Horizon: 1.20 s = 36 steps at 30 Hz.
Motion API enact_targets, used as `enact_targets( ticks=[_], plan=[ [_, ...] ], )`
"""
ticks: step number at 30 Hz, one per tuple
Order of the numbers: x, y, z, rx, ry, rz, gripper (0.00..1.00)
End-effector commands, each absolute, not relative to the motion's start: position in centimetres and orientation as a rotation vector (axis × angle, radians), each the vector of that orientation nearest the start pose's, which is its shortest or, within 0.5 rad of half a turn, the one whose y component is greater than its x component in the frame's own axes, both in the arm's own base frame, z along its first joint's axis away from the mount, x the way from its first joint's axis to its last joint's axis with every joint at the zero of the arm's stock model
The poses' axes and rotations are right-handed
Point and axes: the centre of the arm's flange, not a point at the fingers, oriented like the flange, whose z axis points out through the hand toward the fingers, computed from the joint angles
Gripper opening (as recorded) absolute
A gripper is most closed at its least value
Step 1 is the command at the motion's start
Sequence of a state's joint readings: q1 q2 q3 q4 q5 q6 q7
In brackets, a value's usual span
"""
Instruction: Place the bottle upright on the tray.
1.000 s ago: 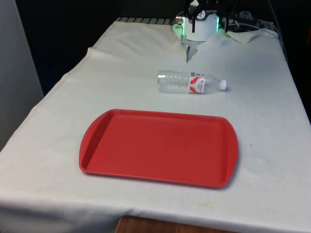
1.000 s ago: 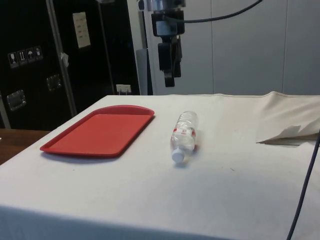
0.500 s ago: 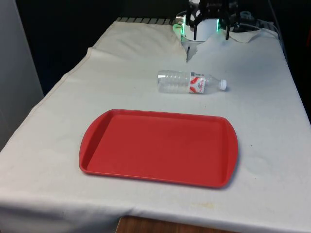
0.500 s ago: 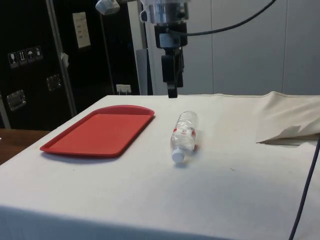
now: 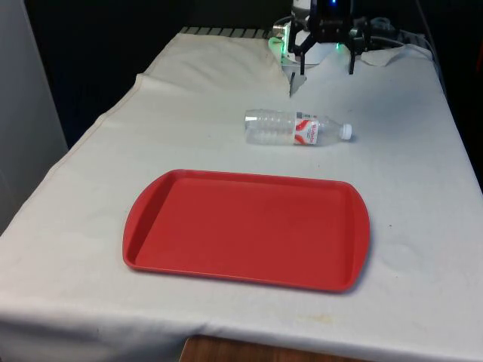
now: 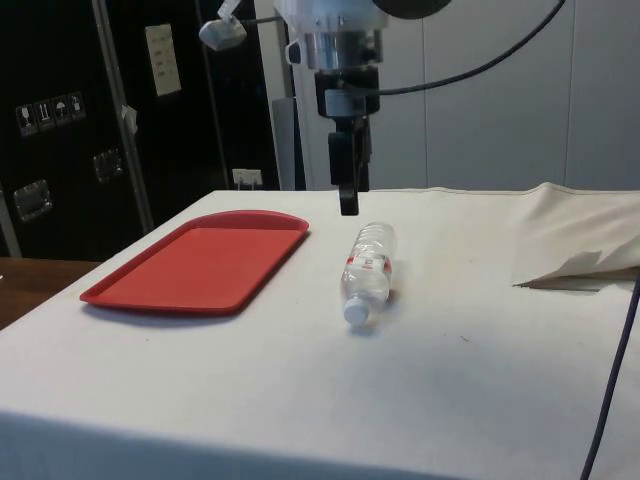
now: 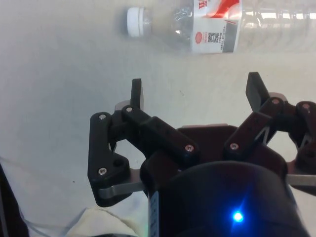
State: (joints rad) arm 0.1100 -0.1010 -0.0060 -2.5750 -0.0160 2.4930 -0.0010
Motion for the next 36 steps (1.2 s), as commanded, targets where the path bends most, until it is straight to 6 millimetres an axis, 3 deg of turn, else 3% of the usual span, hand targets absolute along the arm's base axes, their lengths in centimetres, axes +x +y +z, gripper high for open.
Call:
enact_targets(
  ticks=[1, 18, 36],
  plan=[
    [44.0, 4.6, 29.6, -3.144, -0.187, -0.026, 1.00],
    [44.0, 4.5, 26.4, -3.143, -0.198, -0.026, 1.00],
    [44.0, 0.9, 24.4, -3.146, -0.203, -0.018, 1.00]
  ],
)
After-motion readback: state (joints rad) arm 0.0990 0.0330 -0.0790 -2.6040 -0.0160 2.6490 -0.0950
